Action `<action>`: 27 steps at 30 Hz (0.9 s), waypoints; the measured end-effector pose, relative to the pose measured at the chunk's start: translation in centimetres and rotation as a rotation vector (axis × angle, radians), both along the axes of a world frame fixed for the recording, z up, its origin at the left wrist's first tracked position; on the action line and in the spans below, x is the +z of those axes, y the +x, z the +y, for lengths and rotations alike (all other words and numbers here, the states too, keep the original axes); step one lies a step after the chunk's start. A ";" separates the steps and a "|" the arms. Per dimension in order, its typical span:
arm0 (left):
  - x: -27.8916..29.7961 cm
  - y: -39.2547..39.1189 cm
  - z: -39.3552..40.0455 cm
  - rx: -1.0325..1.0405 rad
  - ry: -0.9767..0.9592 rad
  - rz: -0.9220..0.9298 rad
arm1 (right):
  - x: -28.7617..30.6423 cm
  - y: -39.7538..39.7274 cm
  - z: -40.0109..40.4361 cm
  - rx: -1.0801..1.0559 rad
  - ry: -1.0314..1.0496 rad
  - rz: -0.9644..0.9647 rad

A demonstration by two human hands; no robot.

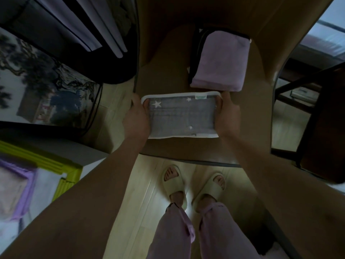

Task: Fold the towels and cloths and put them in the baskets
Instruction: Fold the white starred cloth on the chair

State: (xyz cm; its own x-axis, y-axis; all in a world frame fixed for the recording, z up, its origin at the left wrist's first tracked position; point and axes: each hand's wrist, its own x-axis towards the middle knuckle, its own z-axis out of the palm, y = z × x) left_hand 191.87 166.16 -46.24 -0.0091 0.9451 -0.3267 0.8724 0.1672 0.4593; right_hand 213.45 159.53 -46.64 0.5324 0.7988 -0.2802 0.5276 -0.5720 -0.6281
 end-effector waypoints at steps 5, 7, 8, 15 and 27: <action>0.1 0.4 -0.4 0.016 -0.021 0.032 | -0.9 -0.3 -0.6 -0.014 -0.050 -0.052; 0.1 0.3 -0.4 -0.002 -0.006 0.063 | -1.2 -0.5 -0.9 -0.002 -0.062 -0.077; 0.0 0.1 -0.4 -0.013 -0.003 0.077 | -1.3 -0.5 -0.9 0.001 -0.068 -0.092; -1.2 -0.3 -1.7 -0.078 0.296 0.180 | -0.6 -1.1 -1.1 -0.110 -0.044 -0.405; -5.2 -0.4 -2.1 -0.704 0.296 0.245 | -5.1 -4.5 -0.3 0.637 0.018 -0.416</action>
